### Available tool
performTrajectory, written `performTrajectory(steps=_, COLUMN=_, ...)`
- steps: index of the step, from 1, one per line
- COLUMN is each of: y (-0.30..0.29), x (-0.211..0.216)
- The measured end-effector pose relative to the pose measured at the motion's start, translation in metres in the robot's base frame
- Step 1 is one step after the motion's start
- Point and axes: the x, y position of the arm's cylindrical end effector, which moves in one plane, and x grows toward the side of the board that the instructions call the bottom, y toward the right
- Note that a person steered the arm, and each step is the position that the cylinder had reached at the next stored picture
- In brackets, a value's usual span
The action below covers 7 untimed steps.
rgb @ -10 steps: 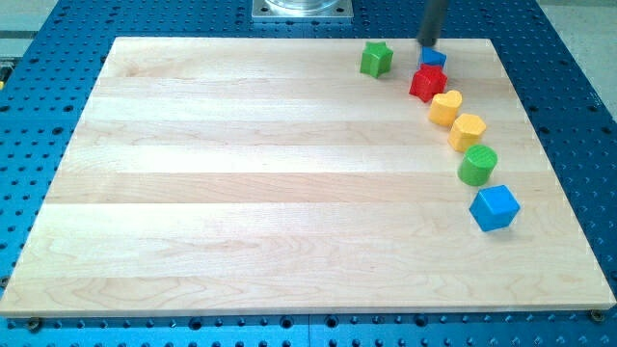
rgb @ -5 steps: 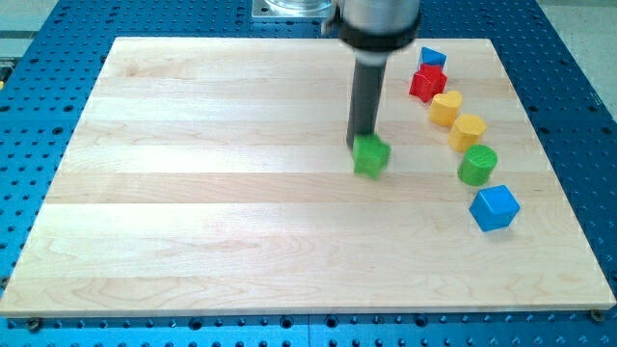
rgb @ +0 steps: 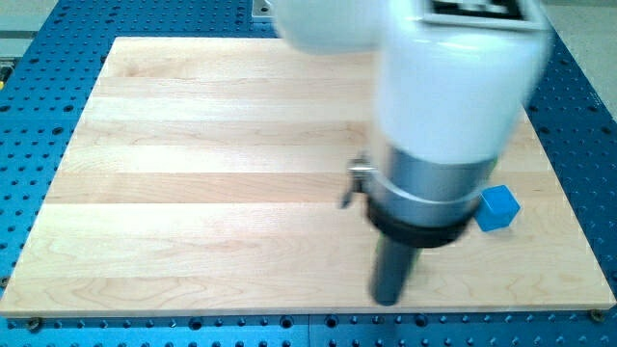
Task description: Drag the green star to the bottom right corner of the board
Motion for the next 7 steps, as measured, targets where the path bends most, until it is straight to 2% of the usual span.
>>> performTrajectory(steps=1, y=-0.056, x=-0.021)
performTrajectory(steps=2, y=-0.059, x=-0.043)
performTrajectory(steps=3, y=-0.007, x=-0.055)
performTrajectory(steps=4, y=0.066, x=-0.036)
performTrajectory(steps=5, y=0.017, x=-0.007)
performTrajectory(steps=6, y=0.021, x=0.008)
performTrajectory(steps=7, y=0.056, x=0.007)
